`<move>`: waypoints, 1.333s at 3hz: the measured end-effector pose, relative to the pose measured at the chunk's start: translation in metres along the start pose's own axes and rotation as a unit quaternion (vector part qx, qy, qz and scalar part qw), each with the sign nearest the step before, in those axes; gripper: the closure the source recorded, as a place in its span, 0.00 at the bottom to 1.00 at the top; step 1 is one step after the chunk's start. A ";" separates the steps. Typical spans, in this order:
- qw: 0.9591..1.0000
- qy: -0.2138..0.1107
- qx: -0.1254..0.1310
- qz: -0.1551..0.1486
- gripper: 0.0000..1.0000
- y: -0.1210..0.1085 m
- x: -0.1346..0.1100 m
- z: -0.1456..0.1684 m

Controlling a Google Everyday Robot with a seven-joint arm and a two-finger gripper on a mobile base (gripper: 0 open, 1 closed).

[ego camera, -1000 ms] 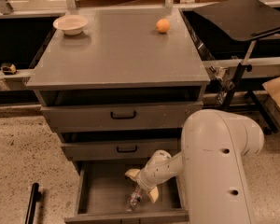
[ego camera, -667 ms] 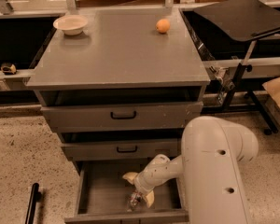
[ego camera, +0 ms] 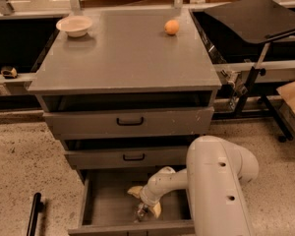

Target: Pick water bottle from bottom drawer and place on counter

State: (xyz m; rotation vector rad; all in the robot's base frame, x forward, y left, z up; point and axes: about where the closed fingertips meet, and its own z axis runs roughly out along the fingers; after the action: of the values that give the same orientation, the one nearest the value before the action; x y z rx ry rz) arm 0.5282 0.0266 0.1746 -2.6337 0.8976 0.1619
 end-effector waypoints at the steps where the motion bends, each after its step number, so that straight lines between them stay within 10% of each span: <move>1: 0.999 0.019 -0.003 -0.042 0.00 -0.002 0.017 0.014; 4: 0.998 0.027 0.001 -0.064 0.64 0.006 0.041 0.044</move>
Offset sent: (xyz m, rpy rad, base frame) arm 0.0481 -0.0112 -0.0631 -0.0760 -0.1146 0.1177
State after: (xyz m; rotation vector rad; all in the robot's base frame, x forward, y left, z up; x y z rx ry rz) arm 0.5571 0.0145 0.1228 -2.6945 0.7418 0.0583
